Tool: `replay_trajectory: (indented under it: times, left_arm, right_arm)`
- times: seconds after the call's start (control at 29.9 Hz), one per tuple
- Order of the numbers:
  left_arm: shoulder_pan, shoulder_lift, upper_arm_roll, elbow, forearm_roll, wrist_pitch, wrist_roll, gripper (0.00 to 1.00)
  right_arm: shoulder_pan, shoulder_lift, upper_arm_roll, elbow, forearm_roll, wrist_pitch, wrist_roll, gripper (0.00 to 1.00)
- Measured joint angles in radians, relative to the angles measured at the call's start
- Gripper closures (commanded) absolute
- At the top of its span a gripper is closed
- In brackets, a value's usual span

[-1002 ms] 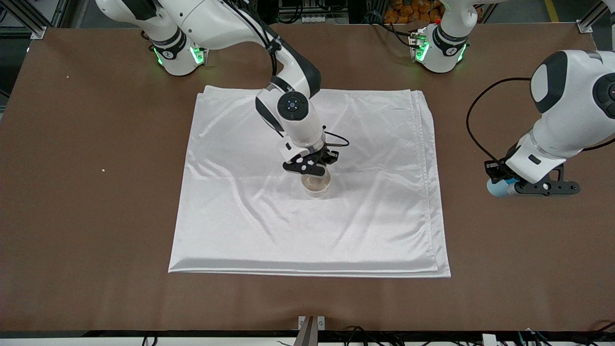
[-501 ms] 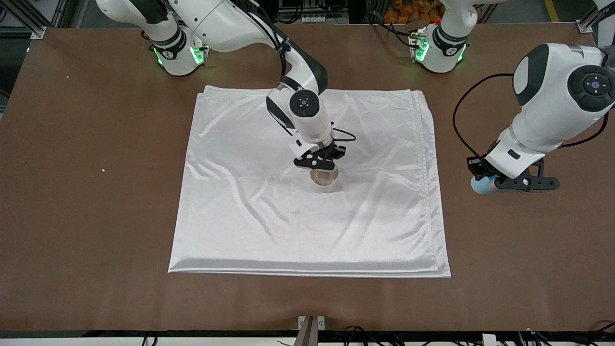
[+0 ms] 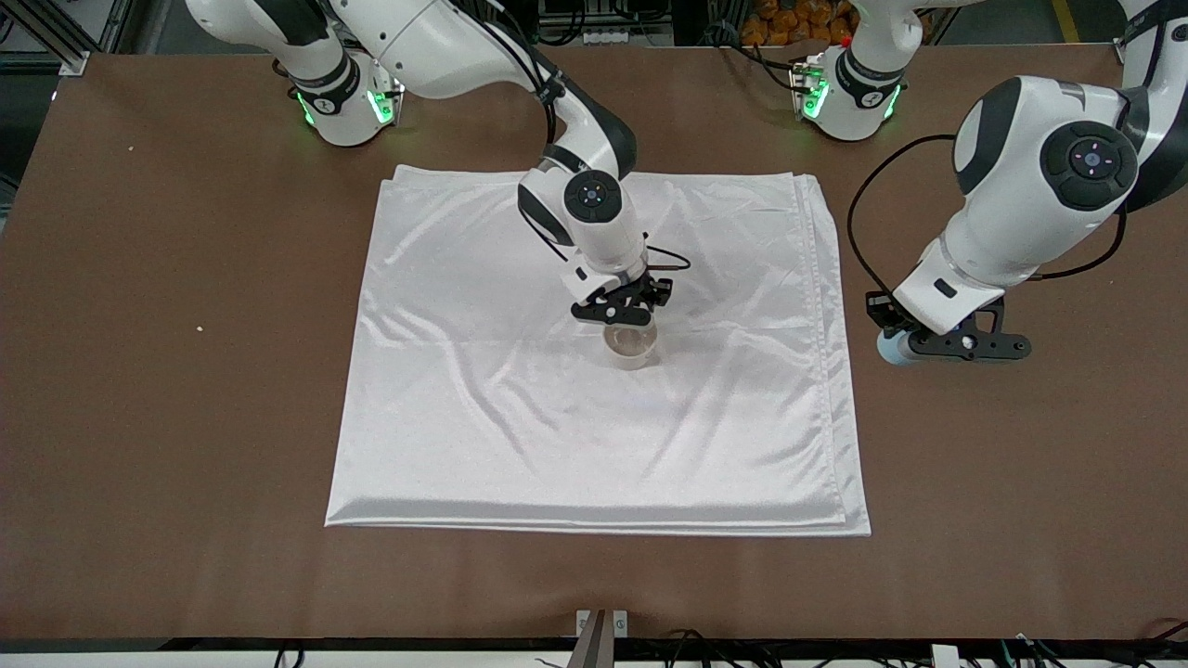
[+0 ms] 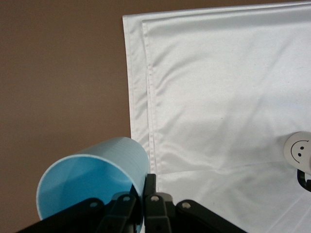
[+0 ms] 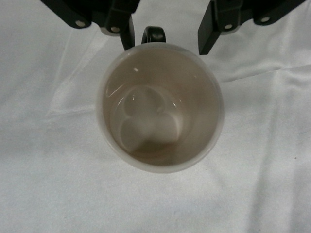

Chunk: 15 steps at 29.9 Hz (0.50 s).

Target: Place blue cup into white mug on cloth

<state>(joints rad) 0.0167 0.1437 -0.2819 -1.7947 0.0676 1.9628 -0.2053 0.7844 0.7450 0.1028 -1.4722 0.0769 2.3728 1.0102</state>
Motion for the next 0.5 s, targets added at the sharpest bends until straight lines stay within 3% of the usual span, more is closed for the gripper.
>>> replay_trajectory:
  times: [0.27,0.5]
  left_arm:
    - [-0.035,0.007,-0.002,0.000,0.000,-0.002,-0.033,1.00]
    - [-0.098,0.025,-0.003,0.000,0.000,-0.002,-0.092,1.00]
  right_arm:
    - [-0.001,-0.029,-0.003,0.030,-0.001,-0.048,0.000,0.00]
    - [-0.012,-0.131,-0.009,0.049,-0.001,-0.200,-0.001,0.00]
